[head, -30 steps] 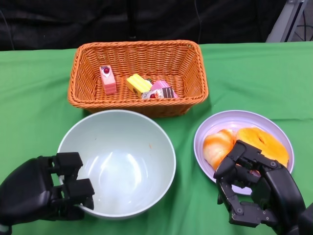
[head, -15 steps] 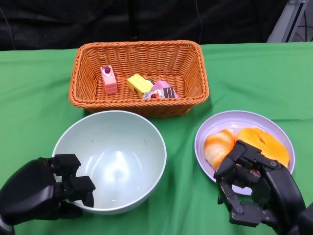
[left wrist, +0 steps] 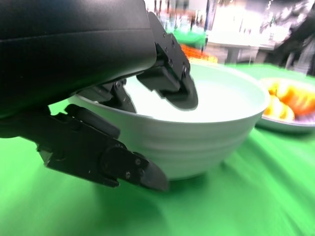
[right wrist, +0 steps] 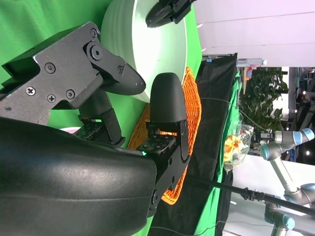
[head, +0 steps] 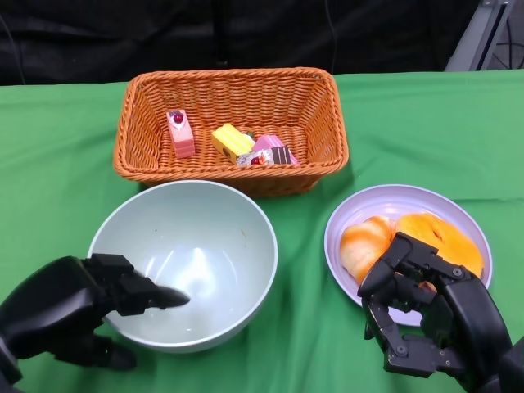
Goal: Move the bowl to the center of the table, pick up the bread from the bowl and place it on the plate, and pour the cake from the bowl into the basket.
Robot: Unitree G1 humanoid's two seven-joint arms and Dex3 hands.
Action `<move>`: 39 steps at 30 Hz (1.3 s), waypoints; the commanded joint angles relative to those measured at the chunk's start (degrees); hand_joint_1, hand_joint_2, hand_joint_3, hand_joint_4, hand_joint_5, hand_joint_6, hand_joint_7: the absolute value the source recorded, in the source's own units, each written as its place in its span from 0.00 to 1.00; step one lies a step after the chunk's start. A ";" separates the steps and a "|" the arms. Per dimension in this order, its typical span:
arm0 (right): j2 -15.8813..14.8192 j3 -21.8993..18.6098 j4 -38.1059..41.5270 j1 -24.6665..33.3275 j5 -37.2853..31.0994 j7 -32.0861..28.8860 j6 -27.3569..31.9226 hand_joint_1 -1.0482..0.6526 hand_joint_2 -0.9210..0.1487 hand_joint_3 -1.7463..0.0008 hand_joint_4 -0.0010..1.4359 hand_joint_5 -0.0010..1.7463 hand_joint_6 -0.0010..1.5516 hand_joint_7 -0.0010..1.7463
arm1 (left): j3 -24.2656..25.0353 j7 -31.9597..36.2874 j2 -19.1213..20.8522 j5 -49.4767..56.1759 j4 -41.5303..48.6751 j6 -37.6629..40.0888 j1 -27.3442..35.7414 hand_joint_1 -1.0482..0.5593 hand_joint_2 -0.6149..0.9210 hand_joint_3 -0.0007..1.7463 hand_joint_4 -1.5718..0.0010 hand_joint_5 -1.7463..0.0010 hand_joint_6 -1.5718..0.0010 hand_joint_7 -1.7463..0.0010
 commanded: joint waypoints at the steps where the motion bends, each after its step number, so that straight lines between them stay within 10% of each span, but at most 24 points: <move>1: -0.65 -0.59 -0.27 -0.02 0.09 -0.34 -0.11 0.57 0.37 0.36 0.49 1.00 0.38 0.88 | 2.68 -11.65 1.85 -6.79 2.47 -3.34 -0.59 0.02 1.00 0.07 0.93 1.00 0.91 1.00; 10: -0.78 -0.42 0.09 -0.28 0.43 0.24 -0.34 0.57 0.35 0.37 0.48 1.00 0.37 0.88 | 9.84 -59.60 -1.75 -49.15 1.89 -1.66 4.24 0.00 1.00 0.10 0.95 1.00 0.92 0.99; 16: -0.70 -0.30 0.07 -0.45 0.37 0.17 -0.14 0.56 0.37 0.37 0.49 1.00 0.37 0.88 | 20.33 -89.91 -3.72 -80.01 -15.98 24.14 11.84 0.00 1.00 0.08 0.89 0.98 0.88 0.98; 32: -0.78 -0.53 -0.69 0.27 0.98 0.86 -1.82 0.57 0.38 0.35 0.49 1.00 0.38 0.87 | 44.38 -85.32 -19.77 -88.95 -42.93 45.05 28.61 0.55 1.00 0.11 0.36 0.84 0.45 0.93; 35: -0.88 -0.76 -0.46 0.37 0.89 0.90 -2.62 0.56 0.39 0.35 0.50 0.99 0.39 0.87 | 45.55 -84.18 -20.97 -86.28 -45.41 46.40 30.29 0.64 0.97 0.32 0.43 0.35 0.36 0.60; 39: -1.03 -1.03 -0.57 0.52 1.24 1.17 -3.04 0.56 0.40 0.34 0.50 0.99 0.39 0.86 | 46.33 -84.64 -21.91 -84.44 -46.76 48.71 31.06 0.66 0.88 0.53 0.47 0.10 0.49 0.25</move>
